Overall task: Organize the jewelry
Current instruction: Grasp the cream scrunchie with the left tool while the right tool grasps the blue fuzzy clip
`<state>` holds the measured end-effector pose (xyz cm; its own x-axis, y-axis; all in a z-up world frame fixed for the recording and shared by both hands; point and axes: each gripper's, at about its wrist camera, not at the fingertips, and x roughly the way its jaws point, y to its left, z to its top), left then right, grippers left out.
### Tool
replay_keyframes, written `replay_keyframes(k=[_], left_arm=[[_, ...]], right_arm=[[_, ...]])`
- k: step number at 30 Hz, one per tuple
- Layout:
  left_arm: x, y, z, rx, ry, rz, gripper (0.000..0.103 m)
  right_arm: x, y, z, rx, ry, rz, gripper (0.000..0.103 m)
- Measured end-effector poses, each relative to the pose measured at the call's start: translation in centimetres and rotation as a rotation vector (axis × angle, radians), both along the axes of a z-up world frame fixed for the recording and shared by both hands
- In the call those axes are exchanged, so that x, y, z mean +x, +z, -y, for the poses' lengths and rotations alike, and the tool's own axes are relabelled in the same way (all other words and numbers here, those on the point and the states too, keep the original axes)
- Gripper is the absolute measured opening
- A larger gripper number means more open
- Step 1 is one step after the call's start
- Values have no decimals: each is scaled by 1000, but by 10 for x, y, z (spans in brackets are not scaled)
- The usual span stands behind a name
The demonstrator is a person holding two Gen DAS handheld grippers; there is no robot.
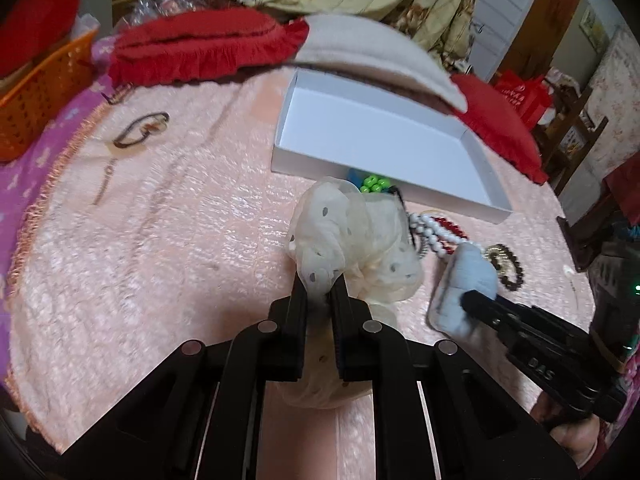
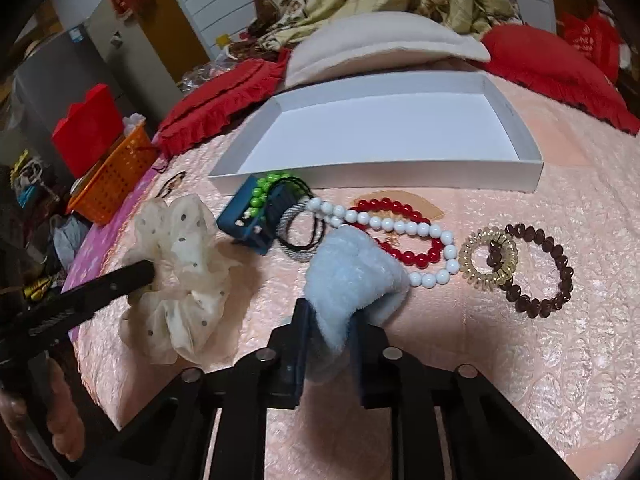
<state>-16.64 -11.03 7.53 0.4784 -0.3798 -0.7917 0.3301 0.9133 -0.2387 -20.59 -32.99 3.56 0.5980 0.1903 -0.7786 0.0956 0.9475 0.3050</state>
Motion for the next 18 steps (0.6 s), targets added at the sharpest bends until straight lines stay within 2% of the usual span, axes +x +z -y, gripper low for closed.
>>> replay_keyframes(k=[6, 12, 18], left_arm=[[-22, 19, -11, -18, 17, 31, 10], [-36, 38, -16, 11, 20, 81, 10], [-38, 65, -17, -37, -11, 110, 10]], right_arm=[[-14, 17, -15, -39, 54, 48, 12], [-22, 28, -20, -21, 67, 84, 12], [-28, 48, -14, -7, 74, 127, 11]])
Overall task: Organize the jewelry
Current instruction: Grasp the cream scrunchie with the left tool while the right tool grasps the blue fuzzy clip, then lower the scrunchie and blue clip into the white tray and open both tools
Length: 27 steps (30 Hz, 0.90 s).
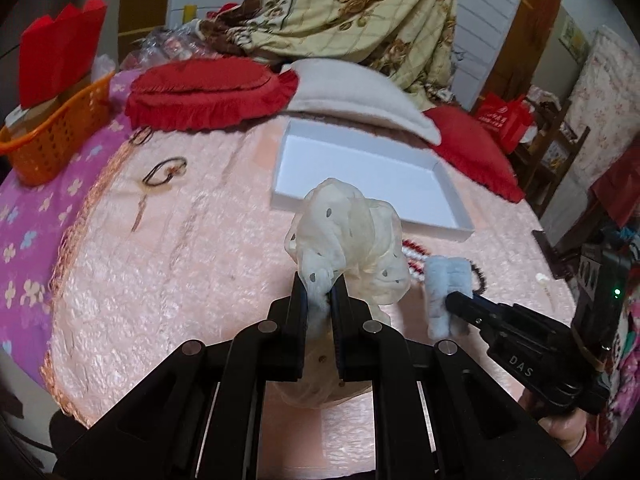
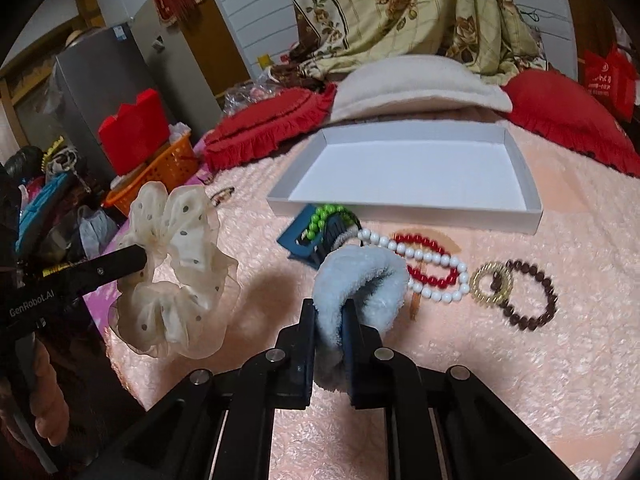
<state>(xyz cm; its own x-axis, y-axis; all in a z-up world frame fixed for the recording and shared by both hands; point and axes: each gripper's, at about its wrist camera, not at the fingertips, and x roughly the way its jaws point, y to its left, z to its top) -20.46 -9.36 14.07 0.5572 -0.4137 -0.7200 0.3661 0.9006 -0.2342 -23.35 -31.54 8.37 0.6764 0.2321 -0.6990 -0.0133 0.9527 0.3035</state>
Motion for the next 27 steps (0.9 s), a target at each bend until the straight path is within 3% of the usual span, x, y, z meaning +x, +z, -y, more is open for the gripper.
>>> replay_keyframes(k=[5, 9, 14, 22, 27], left_arm=[[16, 20, 14, -5, -49, 30, 10], [49, 33, 31, -11, -88, 36, 10], [109, 37, 59, 51, -108, 54, 10], [236, -23, 100, 119, -72, -105, 10], [284, -62, 119, 143, -50, -149, 10]], right_arm=[[11, 21, 19, 40, -19, 40, 11], [35, 36, 41, 84, -46, 59, 11], [84, 49, 61, 75, -79, 74, 11], [187, 17, 79, 12, -102, -12, 11], [242, -15, 102, 101, -112, -87, 11]])
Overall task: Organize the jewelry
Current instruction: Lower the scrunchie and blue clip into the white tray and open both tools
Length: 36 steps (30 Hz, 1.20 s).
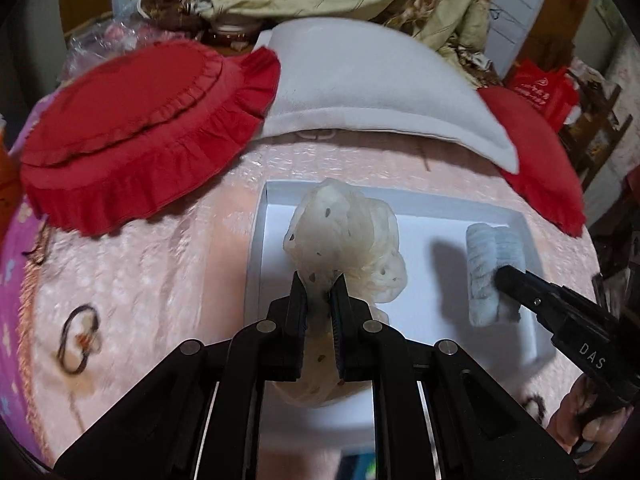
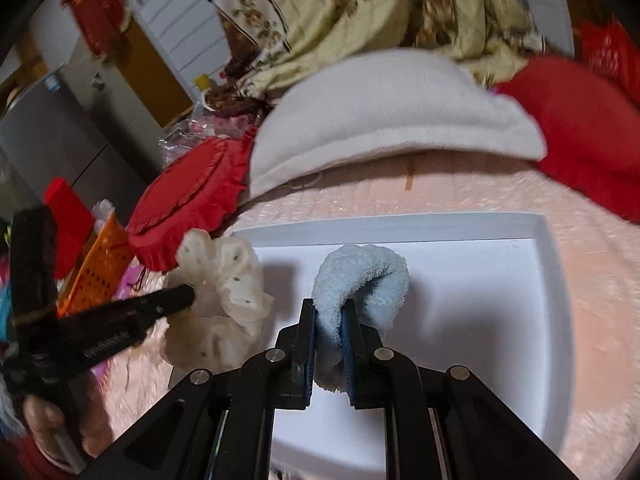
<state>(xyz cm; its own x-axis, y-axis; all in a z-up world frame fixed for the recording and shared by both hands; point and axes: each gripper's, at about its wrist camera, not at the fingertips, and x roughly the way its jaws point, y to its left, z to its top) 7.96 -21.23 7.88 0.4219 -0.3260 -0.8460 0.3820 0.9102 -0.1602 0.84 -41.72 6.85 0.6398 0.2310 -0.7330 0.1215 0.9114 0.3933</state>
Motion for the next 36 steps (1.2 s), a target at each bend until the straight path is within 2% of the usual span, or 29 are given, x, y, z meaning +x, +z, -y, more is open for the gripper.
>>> replay_keyframes(k=[3, 5, 6, 8, 9, 10, 14, 17, 22, 25, 27, 31, 34, 35, 36], left_arm=[[16, -11, 6, 5, 3, -6, 13], [22, -15, 7, -8, -7, -24, 28], [23, -15, 7, -19, -9, -28, 32], [20, -13, 3, -51, -17, -24, 45], [17, -12, 1, -61, -22, -21, 47], [15, -11, 0, -64, -24, -19, 50], [1, -5, -7, -62, -27, -19, 50], [-14, 5, -19, -74, -23, 3, 50], [-37, 3, -49, 0, 48, 44, 50], [-43, -17, -62, 32, 79, 8, 50], [-45, -31, -70, 29, 105, -34, 50], [-50, -50, -74, -27, 118, -124, 50], [-57, -56, -66, -17, 104, -123, 49], [-59, -55, -61, -12, 88, -116, 40], [-62, -54, -57, -28, 66, -123, 33]], right_arm=[[23, -16, 6, 44, 1, -29, 12], [35, -26, 8, 56, -9, -64, 12], [37, -28, 9, 58, -13, -74, 13], [39, -29, 11, 62, -19, -77, 26], [35, -26, 12, 64, -21, -60, 40], [31, -23, 14, 60, -24, -42, 45], [16, -12, 18, 43, -24, -38, 45], [-11, 2, 24, 25, -34, -29, 45], [-74, 10, 42, -141, -110, -44, 45], [-101, 0, 52, -237, -163, -81, 45], [-110, -10, 59, -248, -182, -109, 45], [-119, -29, 70, -223, -220, -139, 45], [-116, -38, 75, -206, -233, -151, 45], [-114, -40, 77, -195, -233, -152, 44], [-115, -43, 78, -184, -232, -154, 39]])
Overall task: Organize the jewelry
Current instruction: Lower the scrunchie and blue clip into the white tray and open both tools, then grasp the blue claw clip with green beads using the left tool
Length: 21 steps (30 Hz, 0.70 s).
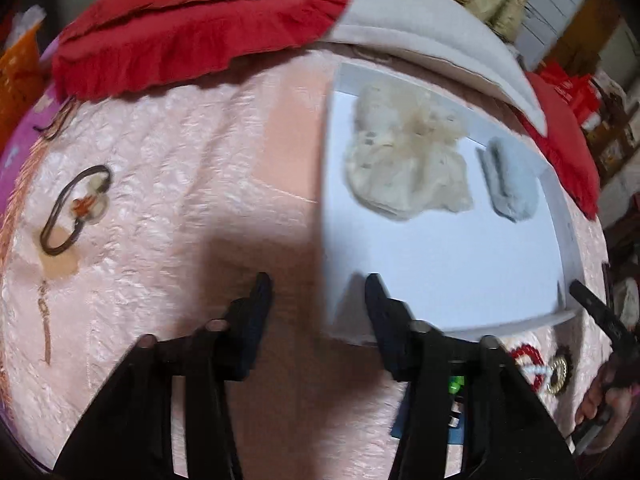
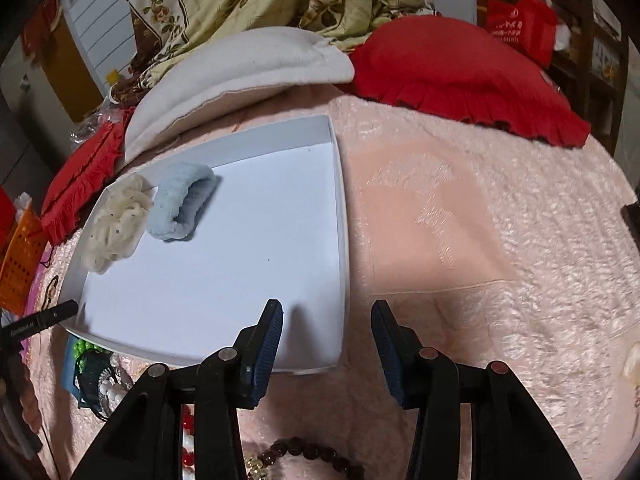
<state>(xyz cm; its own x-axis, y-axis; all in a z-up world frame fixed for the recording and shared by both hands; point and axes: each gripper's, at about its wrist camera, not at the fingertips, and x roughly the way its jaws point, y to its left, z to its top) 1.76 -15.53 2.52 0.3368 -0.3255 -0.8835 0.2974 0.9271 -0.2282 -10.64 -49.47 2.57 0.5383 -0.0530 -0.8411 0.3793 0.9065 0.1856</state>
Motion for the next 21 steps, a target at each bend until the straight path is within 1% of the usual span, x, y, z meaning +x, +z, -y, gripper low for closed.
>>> replay_keyframes(k=[1, 2, 5, 8, 13, 15, 16, 18, 19, 21], left_arm=[[-2, 1, 2, -8, -5, -12, 27], [-4, 1, 5, 5, 1, -15, 26], [-12, 2, 8, 37, 1, 0, 26], [-21, 2, 3, 39, 11, -5, 26], [-33, 3, 1, 59, 15, 7, 26], [-36, 8, -1, 75, 30, 21, 26], [-39, 14, -4, 81, 40, 37, 26], [-50, 28, -12, 73, 54, 76, 27], [-57, 35, -16, 67, 54, 90, 28], [-75, 48, -26, 65, 51, 128, 35]], right_arm=[[1, -2, 2, 19, 2, -4, 32], [2, -5, 3, 40, 7, -9, 30], [-3, -4, -2, 29, 8, -19, 30], [-10, -2, -10, 16, 28, -32, 30], [-24, -2, -13, 22, 31, -19, 30], [-26, -1, -14, 7, 40, -7, 30], [-29, 2, -14, -20, 30, -2, 30], [-35, 12, -12, -60, 0, 16, 30], [-44, 21, -11, -51, -11, 48, 32], [-61, 34, -10, -26, -21, 95, 39]])
